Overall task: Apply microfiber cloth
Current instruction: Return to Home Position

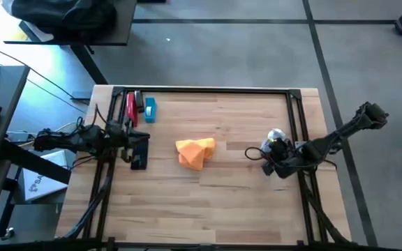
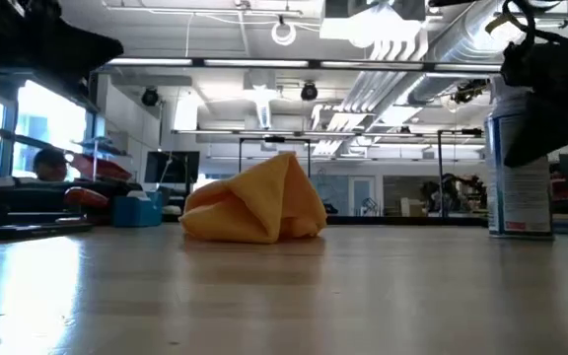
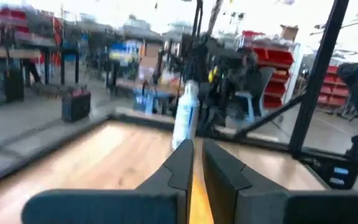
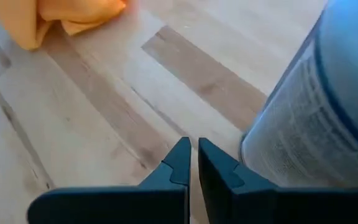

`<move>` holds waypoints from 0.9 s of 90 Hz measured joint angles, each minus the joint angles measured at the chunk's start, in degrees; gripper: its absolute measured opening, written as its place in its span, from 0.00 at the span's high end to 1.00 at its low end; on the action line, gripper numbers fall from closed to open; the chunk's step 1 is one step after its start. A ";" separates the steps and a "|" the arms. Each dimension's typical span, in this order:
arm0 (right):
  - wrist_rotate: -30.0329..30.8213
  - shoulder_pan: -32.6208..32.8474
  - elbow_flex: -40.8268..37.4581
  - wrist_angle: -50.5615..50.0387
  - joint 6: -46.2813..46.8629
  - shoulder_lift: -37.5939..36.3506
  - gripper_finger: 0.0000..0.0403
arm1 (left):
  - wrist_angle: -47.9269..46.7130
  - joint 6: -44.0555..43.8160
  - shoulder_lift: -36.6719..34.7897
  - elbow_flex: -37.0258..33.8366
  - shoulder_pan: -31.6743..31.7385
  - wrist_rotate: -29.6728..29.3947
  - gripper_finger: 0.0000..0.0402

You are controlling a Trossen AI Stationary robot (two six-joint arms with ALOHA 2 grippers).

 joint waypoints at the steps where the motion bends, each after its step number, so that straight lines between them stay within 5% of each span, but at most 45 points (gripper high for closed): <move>1: 0.12 0.08 0.00 -0.01 -0.07 0.01 1.00 | -0.04 -0.18 -0.01 -0.05 0.00 -0.01 0.96; 18: 11.65 0.18 0.00 0.03 -3.42 0.45 1.00 | -0.46 0.31 -0.04 -0.46 0.00 -0.90 0.96; 36: 12.68 -0.30 -0.02 9.00 -16.18 -1.87 1.00 | -3.54 -2.09 -0.04 -0.45 -0.03 3.71 0.96; 62: 7.10 -2.02 -0.02 14.99 -31.56 -12.79 1.00 | -3.53 -0.47 -0.04 -0.45 -0.07 5.30 0.96; 81: 0.61 -2.44 -1.76 28.37 -40.35 -12.36 1.00 | -1.38 0.75 -0.05 -2.17 -0.07 6.13 0.96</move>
